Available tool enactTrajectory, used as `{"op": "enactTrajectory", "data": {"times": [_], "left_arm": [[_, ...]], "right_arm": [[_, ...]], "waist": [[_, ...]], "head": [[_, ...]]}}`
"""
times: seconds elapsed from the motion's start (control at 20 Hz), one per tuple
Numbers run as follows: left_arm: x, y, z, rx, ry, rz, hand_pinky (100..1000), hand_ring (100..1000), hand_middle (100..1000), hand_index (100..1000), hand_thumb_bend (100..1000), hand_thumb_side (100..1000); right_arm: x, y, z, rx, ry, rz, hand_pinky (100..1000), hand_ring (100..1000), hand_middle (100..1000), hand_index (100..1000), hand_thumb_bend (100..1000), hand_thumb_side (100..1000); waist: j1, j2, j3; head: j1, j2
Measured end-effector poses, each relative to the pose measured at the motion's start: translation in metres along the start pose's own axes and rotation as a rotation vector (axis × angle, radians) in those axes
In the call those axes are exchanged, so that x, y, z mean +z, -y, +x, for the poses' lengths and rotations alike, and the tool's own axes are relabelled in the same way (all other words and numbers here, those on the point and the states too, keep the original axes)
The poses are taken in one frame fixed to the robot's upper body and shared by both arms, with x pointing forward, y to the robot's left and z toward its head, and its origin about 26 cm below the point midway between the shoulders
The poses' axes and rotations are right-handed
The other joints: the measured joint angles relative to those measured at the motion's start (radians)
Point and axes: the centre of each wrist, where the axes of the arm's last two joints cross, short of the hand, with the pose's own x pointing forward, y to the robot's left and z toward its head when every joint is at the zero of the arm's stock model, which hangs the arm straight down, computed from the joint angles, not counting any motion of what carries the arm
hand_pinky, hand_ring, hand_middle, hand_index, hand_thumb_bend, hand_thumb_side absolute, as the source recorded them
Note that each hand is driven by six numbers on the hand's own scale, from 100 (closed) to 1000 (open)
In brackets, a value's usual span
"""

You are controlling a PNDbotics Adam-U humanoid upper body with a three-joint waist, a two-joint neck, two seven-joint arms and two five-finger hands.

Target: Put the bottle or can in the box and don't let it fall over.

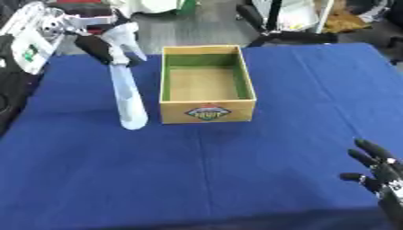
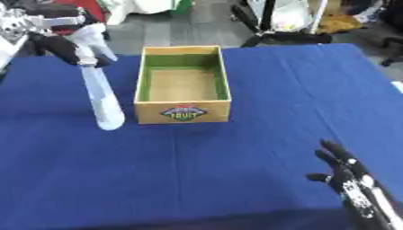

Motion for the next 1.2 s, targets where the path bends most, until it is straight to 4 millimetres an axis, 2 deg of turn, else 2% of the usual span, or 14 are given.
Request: {"op": "enactTrajectory", "data": {"times": [0.1, 0.15, 0.3, 0.35, 0.4, 0.45, 0.5, 0.55, 0.6, 0.65, 0.85, 1.2], "left_arm": [[-0.0001, 0.0005, 0.0, -0.008, -0.002, 0.013, 557, 516, 427, 692, 302, 471], [-0.0001, 0.0007, 0.0001, -0.013, -0.003, 0.024, 505, 473, 368, 647, 240, 426], [-0.0003, 0.0009, 0.0008, -0.032, -0.008, 0.065, 443, 417, 301, 592, 142, 360], [-0.0008, 0.0017, 0.0012, -0.037, -0.008, 0.076, 381, 363, 244, 543, 100, 264], [-0.0017, 0.0022, 0.0021, -0.042, -0.006, 0.087, 374, 357, 238, 537, 100, 252], [-0.0029, 0.0028, 0.0033, -0.045, -0.002, 0.096, 312, 307, 187, 492, 100, 174], [-0.0036, 0.0031, 0.004, -0.049, 0.001, 0.104, 279, 282, 163, 470, 100, 179], [-0.0037, 0.0035, 0.004, -0.053, 0.002, 0.109, 208, 224, 106, 418, 100, 251], [-0.0039, 0.0038, 0.0041, -0.057, 0.004, 0.112, 184, 205, 100, 402, 100, 272], [-0.004, 0.0039, 0.0043, -0.06, 0.006, 0.115, 100, 132, 100, 347, 100, 329], [-0.0043, 0.0045, 0.0045, -0.068, 0.013, 0.116, 100, 100, 100, 294, 100, 385], [-0.0022, -0.003, 0.0088, -0.068, 0.037, 0.098, 100, 100, 100, 287, 100, 404]], "right_arm": [[0.0, 0.0, 0.0, 0.0, 0.0, 0.0, 732, 1000, 1000, 975, 100, 731], [0.0, 0.0, 0.0, 0.0, -0.001, 0.0, 732, 1000, 1000, 975, 100, 731], [0.0, 0.0, -0.0001, 0.0, -0.001, 0.001, 732, 1000, 1000, 975, 100, 730], [0.0, 0.0, -0.0001, -0.001, -0.001, 0.001, 732, 1000, 1000, 975, 100, 731], [0.0, 0.0, -0.0001, -0.001, -0.001, 0.001, 732, 1000, 1000, 975, 100, 731], [0.0, 0.0, -0.0001, -0.001, -0.001, 0.001, 731, 1000, 1000, 975, 100, 732], [0.0, 0.0, -0.0001, -0.001, -0.001, 0.001, 731, 1000, 1000, 975, 100, 732], [0.0, 0.0, -0.0001, -0.001, -0.002, 0.001, 731, 1000, 1000, 975, 100, 733], [0.0, 0.0, -0.0001, -0.001, -0.002, 0.001, 731, 1000, 1000, 975, 100, 733], [0.0, 0.0, -0.0001, -0.001, -0.002, 0.001, 731, 1000, 1000, 975, 100, 733], [0.0, 0.0, -0.0001, -0.001, -0.003, 0.001, 731, 1000, 1000, 974, 100, 733], [0.0001, -0.0001, -0.0008, -0.003, -0.006, 0.001, 731, 1000, 1000, 974, 100, 734]], "waist": [[0.001, 0.0, 0.0], [0.002, 0.0, -0.001], [0.002, 0.0, -0.002], [0.002, 0.0, -0.002], [0.002, 0.0, -0.003], [0.002, 0.0, -0.004], [0.002, 0.0, -0.006], [0.002, 0.0, -0.006], [0.003, 0.0, -0.006], [0.003, 0.0, -0.006], [0.004, 0.0, -0.006], [0.004, 0.0, -0.009]], "head": [[0.0, 0.0], [0.001, 0.0], [0.002, 0.0], [0.003, 0.0], [0.003, 0.0], [0.004, 0.0], [0.004, 0.0], [0.004, 0.0], [0.005, 0.0], [0.005, 0.001], [0.005, 0.001], [0.005, 0.001]]}}
